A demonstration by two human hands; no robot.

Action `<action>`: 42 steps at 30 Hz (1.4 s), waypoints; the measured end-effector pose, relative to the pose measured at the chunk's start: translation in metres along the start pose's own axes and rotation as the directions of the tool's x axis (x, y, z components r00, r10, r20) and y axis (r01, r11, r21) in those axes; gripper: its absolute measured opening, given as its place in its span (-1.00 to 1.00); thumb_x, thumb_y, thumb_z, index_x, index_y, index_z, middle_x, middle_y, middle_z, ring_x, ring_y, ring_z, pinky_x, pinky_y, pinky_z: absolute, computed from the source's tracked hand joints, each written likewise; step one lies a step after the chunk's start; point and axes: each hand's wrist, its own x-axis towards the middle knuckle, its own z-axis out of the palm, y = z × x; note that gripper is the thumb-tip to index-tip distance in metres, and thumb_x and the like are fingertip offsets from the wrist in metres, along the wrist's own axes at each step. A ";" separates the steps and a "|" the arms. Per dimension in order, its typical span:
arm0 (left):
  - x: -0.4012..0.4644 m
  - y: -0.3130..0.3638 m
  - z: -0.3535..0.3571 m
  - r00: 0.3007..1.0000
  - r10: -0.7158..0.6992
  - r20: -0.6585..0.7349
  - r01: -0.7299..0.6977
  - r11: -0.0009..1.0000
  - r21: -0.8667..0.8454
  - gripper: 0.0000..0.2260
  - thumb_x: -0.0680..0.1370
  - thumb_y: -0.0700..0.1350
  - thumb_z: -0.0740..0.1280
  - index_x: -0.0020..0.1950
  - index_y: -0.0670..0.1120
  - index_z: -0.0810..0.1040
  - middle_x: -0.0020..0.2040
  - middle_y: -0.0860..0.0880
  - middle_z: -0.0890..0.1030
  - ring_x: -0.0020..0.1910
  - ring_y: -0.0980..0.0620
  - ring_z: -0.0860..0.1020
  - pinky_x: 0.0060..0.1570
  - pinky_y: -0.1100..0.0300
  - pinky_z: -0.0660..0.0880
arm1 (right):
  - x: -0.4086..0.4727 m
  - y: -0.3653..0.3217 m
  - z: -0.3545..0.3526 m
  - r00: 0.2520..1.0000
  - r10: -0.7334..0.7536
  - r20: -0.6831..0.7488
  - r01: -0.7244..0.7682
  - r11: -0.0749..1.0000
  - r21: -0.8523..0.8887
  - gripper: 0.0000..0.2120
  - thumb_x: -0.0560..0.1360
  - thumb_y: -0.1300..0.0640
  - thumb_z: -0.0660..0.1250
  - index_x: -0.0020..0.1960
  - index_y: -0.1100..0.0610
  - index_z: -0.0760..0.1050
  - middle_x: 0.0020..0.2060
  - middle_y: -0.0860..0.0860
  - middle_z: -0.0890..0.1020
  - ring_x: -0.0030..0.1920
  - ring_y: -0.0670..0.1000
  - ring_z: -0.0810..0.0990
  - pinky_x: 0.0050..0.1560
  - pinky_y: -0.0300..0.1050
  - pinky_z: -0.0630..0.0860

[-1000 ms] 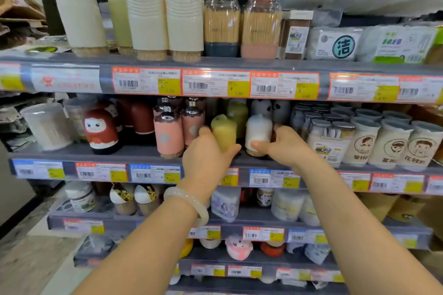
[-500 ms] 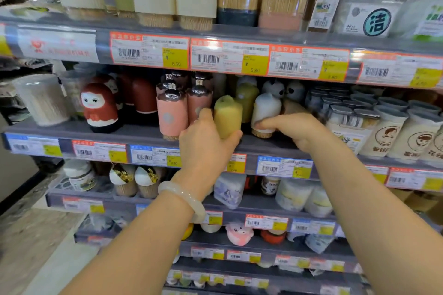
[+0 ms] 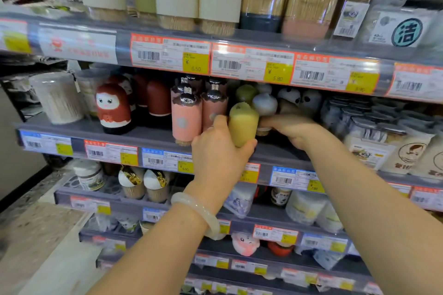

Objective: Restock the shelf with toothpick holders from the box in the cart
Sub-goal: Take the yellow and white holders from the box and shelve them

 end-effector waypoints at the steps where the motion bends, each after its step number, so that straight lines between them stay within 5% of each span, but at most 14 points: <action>1: 0.000 0.000 0.000 1.000 0.001 -0.002 -0.001 1.000 -0.001 -0.56 0.42 0.16 0.41 0.09 -0.11 0.40 -0.04 -0.11 0.62 -0.04 -0.17 0.57 -0.09 0.04 0.42 | 0.002 -0.001 0.002 1.000 -0.012 0.007 0.012 1.000 0.003 -0.67 0.33 0.35 0.44 0.04 0.08 0.58 0.00 0.07 0.67 0.05 0.05 0.62 0.13 0.01 0.55; 8: 0.000 0.001 -0.002 1.000 -0.020 0.024 0.020 1.000 0.018 -0.57 0.43 0.18 0.39 0.08 -0.09 0.39 -0.06 -0.10 0.62 -0.04 -0.16 0.56 -0.08 0.05 0.39 | 0.005 -0.010 0.013 0.994 -0.084 0.067 0.085 0.996 -0.015 -0.71 0.45 0.43 0.29 -0.22 0.04 0.49 -0.30 -0.01 0.57 -0.28 -0.07 0.51 -0.29 -0.26 0.47; 15: -0.001 0.011 -0.005 0.998 -0.036 0.059 0.028 0.991 0.128 -0.49 0.47 0.20 0.34 0.18 -0.13 0.29 0.04 -0.08 0.59 0.04 -0.14 0.55 -0.14 0.11 0.24 | 0.001 -0.002 -0.004 1.000 -0.015 0.022 0.015 1.000 -0.007 -0.70 0.31 0.41 0.43 -0.11 0.05 0.55 -0.09 0.05 0.66 0.00 0.07 0.60 0.10 -0.02 0.53; 21: 0.002 0.025 -0.009 0.985 -0.053 0.161 0.021 0.981 0.195 -0.54 0.53 0.11 0.31 0.18 -0.15 0.18 0.09 -0.13 0.58 0.08 -0.17 0.55 -0.15 0.10 0.28 | -0.004 0.007 -0.013 0.999 -0.032 -0.014 0.032 0.998 -0.045 -0.60 0.26 0.36 0.50 0.05 0.14 0.55 -0.02 0.12 0.67 0.04 0.12 0.62 0.16 0.15 0.53; 31: 0.016 0.029 -0.003 0.990 -0.069 0.124 0.024 0.943 0.333 -0.52 0.54 0.06 0.32 0.31 -0.17 0.25 0.15 -0.10 0.54 0.16 -0.13 0.53 -0.06 0.09 0.39 | -0.005 0.015 -0.015 0.995 -0.047 -0.090 0.039 0.996 -0.080 -0.44 0.26 0.29 0.53 0.23 0.18 0.47 0.08 0.11 0.61 0.08 0.11 0.58 0.14 0.08 0.53; 36: 0.027 0.028 0.003 0.994 -0.052 0.100 0.004 0.903 0.430 -0.77 0.56 -0.15 0.28 0.20 -0.14 0.40 0.10 -0.11 0.59 0.16 -0.15 0.53 -0.04 0.06 0.46 | -0.007 0.015 -0.014 0.995 -0.045 -0.084 0.043 0.999 -0.029 -0.47 0.31 0.34 0.49 0.25 0.22 0.46 0.09 0.10 0.61 0.07 0.09 0.58 0.07 -0.08 0.52; 42: 0.028 0.026 0.004 0.995 -0.048 0.084 0.004 0.890 0.457 -0.82 0.55 -0.22 0.23 0.13 -0.15 0.52 0.09 -0.15 0.60 0.13 -0.17 0.54 -0.05 0.05 0.47 | -0.005 0.014 -0.010 0.994 -0.042 -0.099 0.039 0.999 -0.033 -0.48 0.33 0.33 0.49 0.25 0.21 0.43 0.10 0.11 0.58 0.08 0.10 0.56 0.06 -0.07 0.52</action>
